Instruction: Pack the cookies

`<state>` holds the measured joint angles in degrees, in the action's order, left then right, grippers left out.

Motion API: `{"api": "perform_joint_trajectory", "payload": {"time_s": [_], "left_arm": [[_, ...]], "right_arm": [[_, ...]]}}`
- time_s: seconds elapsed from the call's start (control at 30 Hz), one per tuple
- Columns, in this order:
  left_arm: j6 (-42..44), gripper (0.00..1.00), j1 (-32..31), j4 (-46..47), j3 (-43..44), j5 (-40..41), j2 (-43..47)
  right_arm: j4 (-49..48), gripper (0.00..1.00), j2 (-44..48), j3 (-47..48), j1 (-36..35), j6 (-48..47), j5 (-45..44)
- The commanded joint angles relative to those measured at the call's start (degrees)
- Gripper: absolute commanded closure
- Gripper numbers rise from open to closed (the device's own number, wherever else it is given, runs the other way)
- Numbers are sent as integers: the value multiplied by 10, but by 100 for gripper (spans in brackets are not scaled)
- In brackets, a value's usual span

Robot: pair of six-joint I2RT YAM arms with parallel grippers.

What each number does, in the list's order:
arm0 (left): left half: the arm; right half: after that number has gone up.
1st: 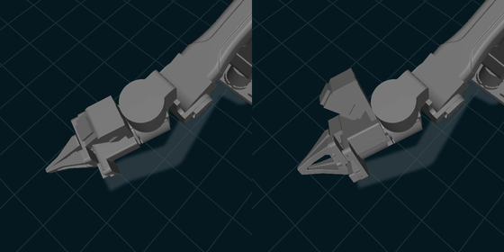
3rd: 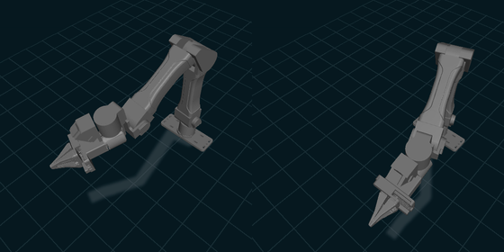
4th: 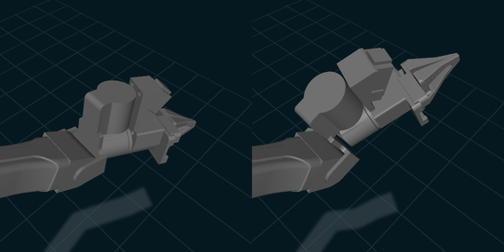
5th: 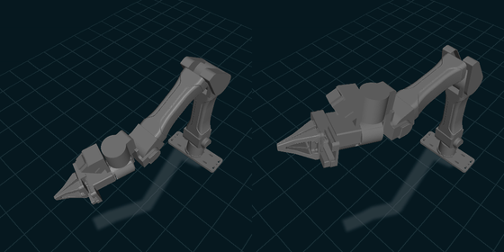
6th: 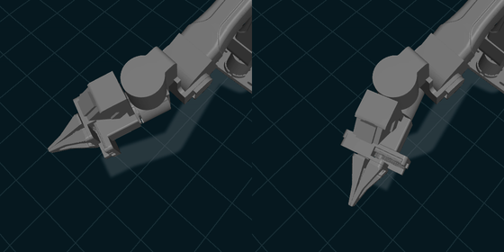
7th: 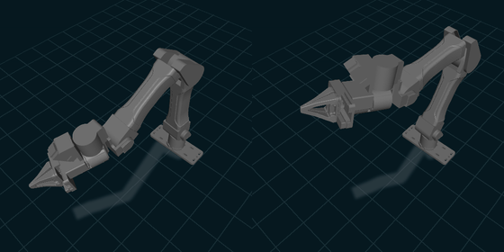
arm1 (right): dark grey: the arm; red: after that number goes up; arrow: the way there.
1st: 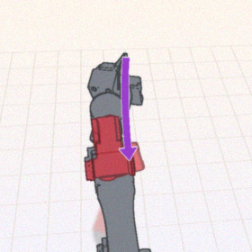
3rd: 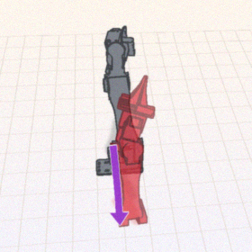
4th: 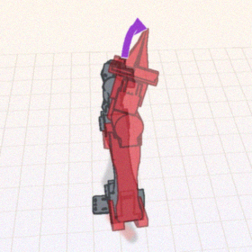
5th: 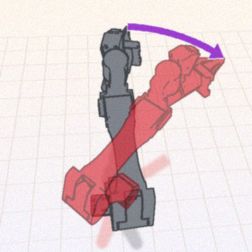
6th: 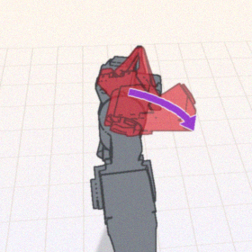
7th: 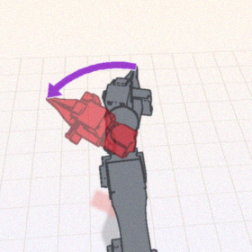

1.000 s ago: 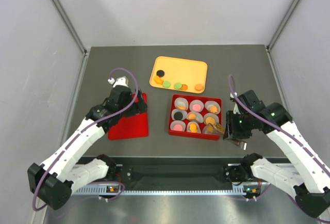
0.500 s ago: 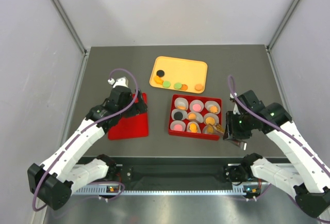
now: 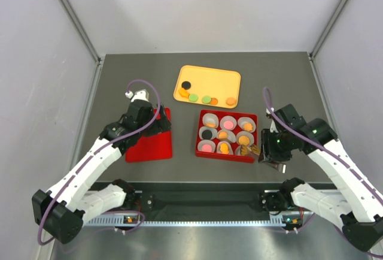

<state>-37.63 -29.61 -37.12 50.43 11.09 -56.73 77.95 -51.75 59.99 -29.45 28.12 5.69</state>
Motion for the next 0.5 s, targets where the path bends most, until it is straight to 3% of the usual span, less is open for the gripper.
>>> {"api": "perform_joint_trajectory", "payload": {"time_s": [0.0,0.47], "left_arm": [[0,2,2,7,-2,-2,14],[2,2,2,6,-1,-1,14]], "right_arm": [[-9,59,2,17,4,-3,2],[-10,57,-6,25,4,-7,3]]}}
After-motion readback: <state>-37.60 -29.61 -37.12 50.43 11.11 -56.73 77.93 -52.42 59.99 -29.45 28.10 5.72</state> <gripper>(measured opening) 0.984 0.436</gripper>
